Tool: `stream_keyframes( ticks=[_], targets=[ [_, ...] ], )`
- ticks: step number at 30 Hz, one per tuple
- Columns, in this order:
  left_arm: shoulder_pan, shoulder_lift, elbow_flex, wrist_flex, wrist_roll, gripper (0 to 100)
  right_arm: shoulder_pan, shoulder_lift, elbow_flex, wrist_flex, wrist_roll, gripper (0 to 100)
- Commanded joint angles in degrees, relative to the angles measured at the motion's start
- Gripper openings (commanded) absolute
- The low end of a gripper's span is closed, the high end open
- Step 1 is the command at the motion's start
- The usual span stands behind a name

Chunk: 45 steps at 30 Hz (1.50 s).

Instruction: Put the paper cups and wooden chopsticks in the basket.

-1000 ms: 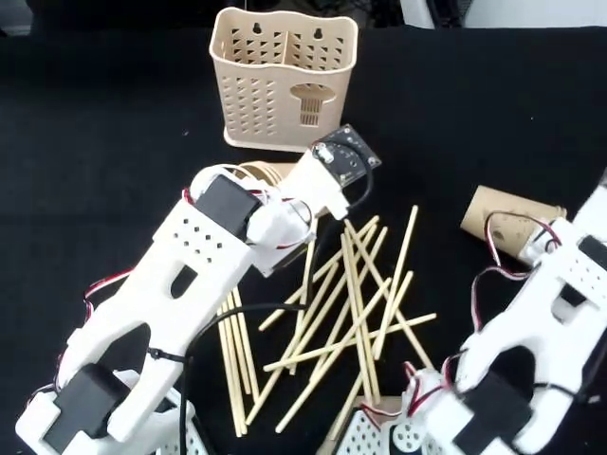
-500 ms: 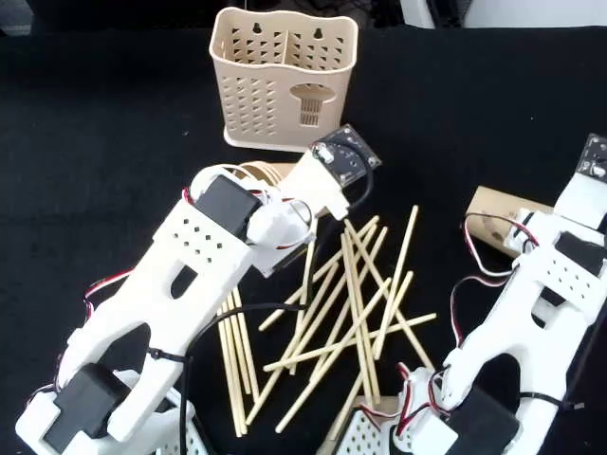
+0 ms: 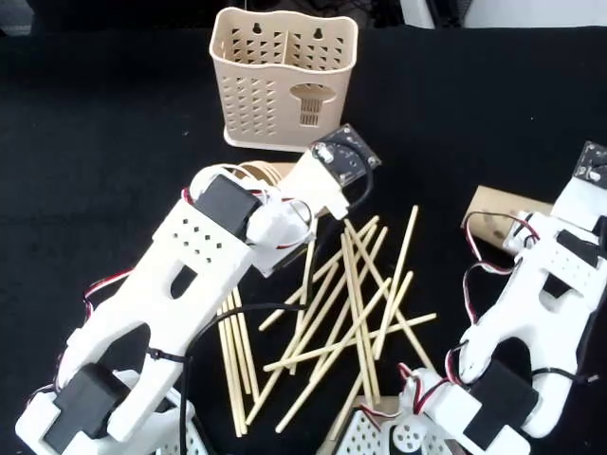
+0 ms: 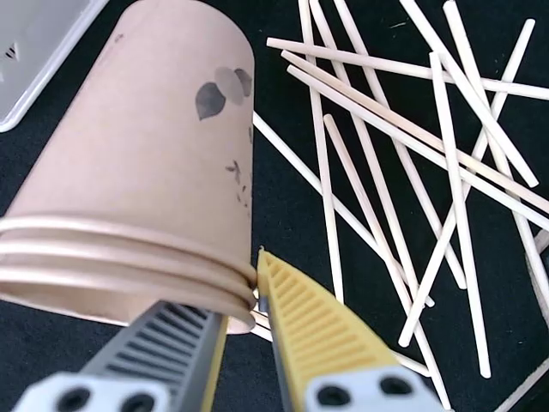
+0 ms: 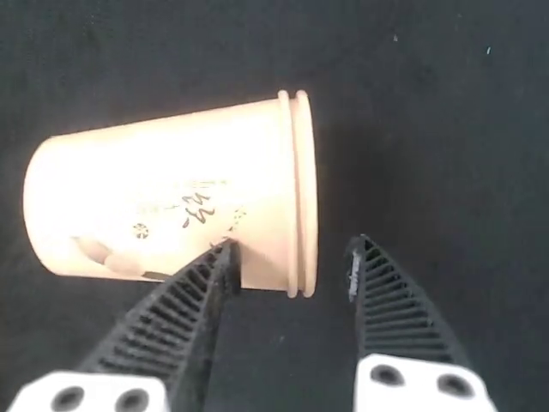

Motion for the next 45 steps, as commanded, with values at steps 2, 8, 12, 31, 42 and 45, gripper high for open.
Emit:
stream_keyframes(
  ticks=[2,8,12,31,42,45],
  targets=[
    [-0.66,-2.37,-0.40,-0.88,-0.35,3,-1.58,0.84,-0.57,-1.58,4.40,21.4],
    [-0.66,-2.37,-0.40,-0.88,-0.35,3,-2.46,1.01,-0.92,-1.67,5.54,1.8],
    [-0.66,-2.37,-0.40,-0.62,-0.26,3,-2.46,0.84,-0.75,-1.67,7.03,1.7],
    [-0.66,-2.37,-0.40,-0.88,-0.26,3,-3.52,-20.62,1.98,9.23,7.21,1.4],
    [-0.66,-2.46,-0.40,-0.35,0.00,3,-16.62,-40.22,1.80,21.19,13.89,1.4],
    [-0.66,-2.46,-0.66,0.88,0.00,3,-15.91,-40.22,2.15,21.98,13.80,2.3]
  ],
)
